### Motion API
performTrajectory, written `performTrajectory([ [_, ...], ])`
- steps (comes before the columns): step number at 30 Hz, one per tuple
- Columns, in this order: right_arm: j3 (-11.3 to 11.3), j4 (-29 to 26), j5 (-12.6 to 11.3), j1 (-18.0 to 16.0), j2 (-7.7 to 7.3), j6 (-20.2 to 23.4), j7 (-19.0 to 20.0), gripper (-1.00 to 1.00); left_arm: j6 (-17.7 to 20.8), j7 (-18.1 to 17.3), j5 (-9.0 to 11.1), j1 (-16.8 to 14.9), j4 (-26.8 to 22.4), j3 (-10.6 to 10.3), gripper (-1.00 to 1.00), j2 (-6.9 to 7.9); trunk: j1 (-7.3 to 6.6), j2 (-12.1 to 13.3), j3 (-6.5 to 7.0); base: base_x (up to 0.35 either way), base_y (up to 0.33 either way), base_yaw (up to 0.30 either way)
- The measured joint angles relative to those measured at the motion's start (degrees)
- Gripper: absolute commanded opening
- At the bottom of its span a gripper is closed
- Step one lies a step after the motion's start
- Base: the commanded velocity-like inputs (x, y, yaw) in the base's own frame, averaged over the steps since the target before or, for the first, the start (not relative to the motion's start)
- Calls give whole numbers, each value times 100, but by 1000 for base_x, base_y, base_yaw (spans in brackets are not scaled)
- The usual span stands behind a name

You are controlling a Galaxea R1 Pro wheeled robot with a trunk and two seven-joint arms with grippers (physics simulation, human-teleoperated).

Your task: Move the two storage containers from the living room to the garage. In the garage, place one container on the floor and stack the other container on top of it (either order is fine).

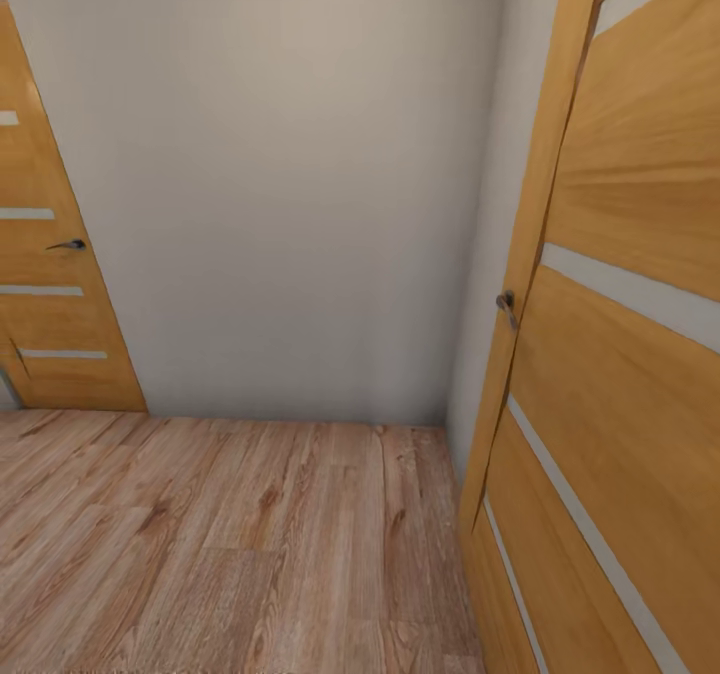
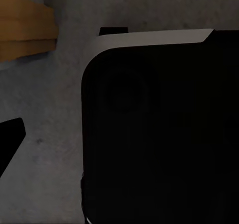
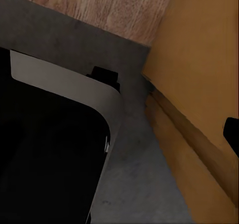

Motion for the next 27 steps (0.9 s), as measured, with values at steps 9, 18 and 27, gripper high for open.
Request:
performTrajectory([
  [9,1,-2,1,-1,4,7,-11,100,0,-3,0,-1,0,0,100,1,0,0,0,0,0,34],
  [18,1,-1,2,1,4,7,-11,100,0,-15,-7,-1,0,-30,100,7,0,0,0,36,110,1],
  [27,1,0,3,2,4,7,-12,100,0,-11,-8,1,1,-31,100,5,-2,0,0,61,6,0],
])
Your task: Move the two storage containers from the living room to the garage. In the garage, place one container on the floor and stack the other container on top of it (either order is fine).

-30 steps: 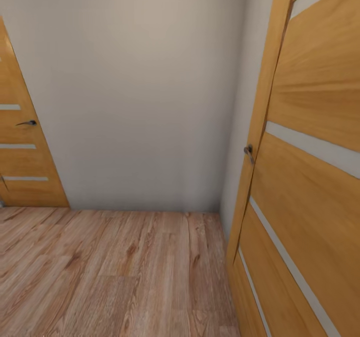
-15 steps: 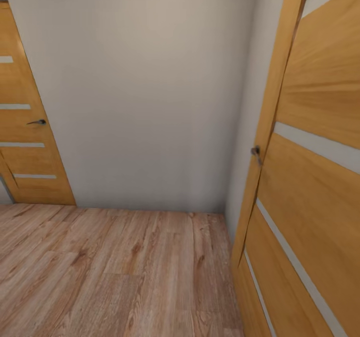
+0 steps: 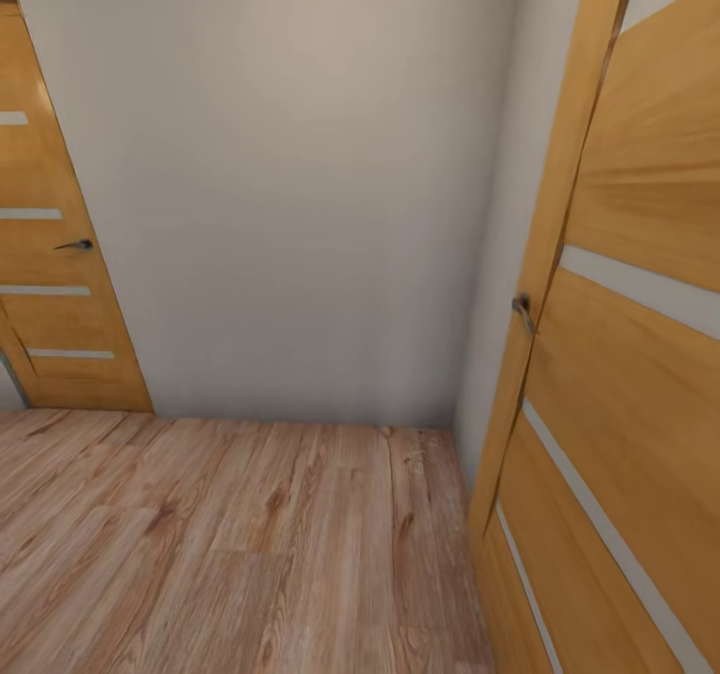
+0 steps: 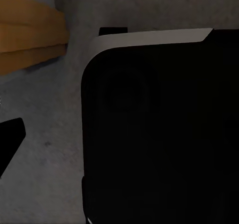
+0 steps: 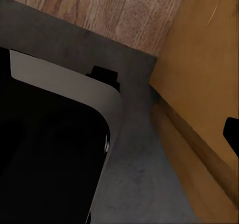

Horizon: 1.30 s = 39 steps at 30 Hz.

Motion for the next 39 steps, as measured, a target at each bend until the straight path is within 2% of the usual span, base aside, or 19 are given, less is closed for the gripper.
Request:
performTrajectory([
  [24,0,-1,-4,-1,0,0,-9,100,0,-1,0,-3,-1,18,100,3,-1,0,0,317,0,6],
  [39,0,-4,-1,0,0,0,0,100,0,0,0,-3,-1,23,100,3,-1,0,0,322,0,247],
])
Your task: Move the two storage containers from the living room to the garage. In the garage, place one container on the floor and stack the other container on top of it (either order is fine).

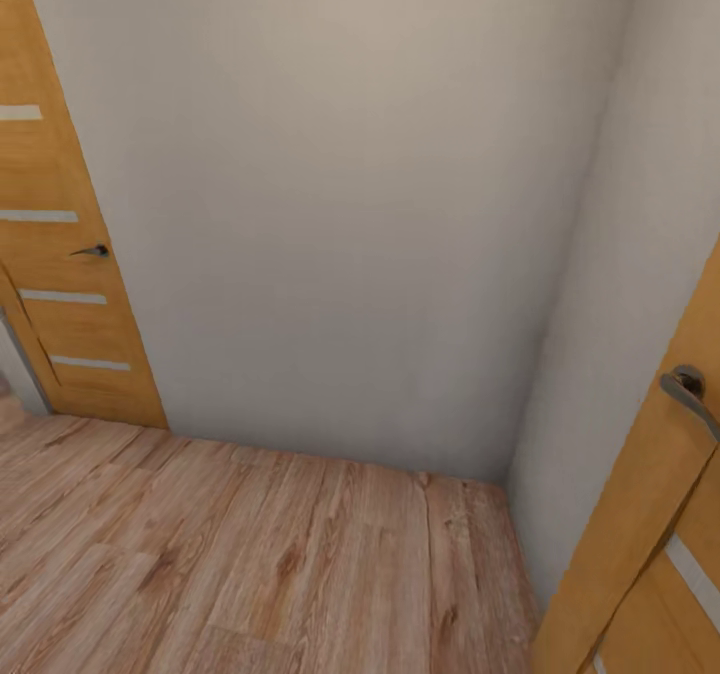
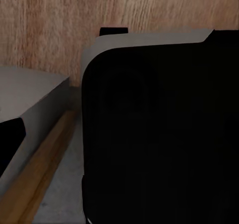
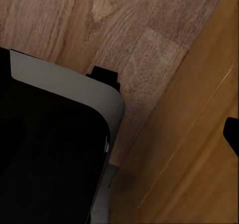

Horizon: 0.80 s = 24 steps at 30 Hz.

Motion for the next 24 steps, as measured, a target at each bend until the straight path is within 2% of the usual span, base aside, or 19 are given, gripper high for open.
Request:
performTrajectory([
  [24,0,2,-1,1,0,0,0,100,0,4,8,2,0,8,100,0,0,0,0,313,0,269],
])
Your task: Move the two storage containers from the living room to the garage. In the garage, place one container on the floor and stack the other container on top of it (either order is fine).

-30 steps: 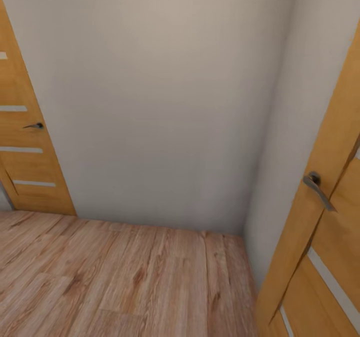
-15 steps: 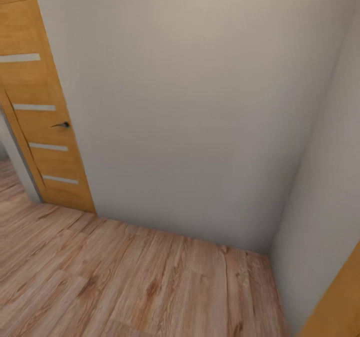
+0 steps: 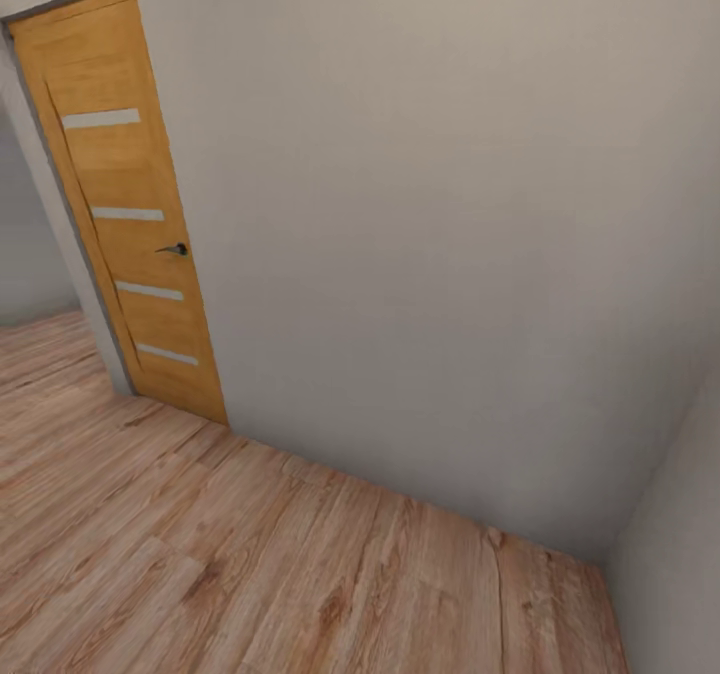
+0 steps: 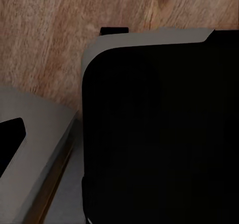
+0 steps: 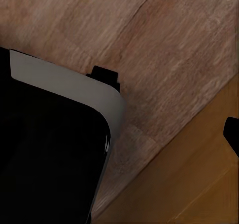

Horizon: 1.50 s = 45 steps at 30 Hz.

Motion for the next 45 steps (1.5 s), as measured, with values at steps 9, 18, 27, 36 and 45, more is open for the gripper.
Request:
performTrajectory([
  [9,0,-1,-1,-2,0,0,0,100,0,1,0,0,0,0,100,0,0,0,0,295,0,269],
  [18,0,0,1,0,0,0,0,100,0,-1,0,-2,0,0,100,6,0,0,0,294,0,269],
  [27,0,2,2,0,0,0,0,100,0,-9,0,-2,0,-6,100,9,0,0,0,294,0,269],
  [36,0,0,-1,0,6,0,0,100,0,-5,0,1,0,-2,100,9,0,0,0,294,0,269],
  [45,0,-3,-5,-4,0,-9,-8,100,0,-9,0,0,4,0,100,9,0,0,0,293,0,269],
])
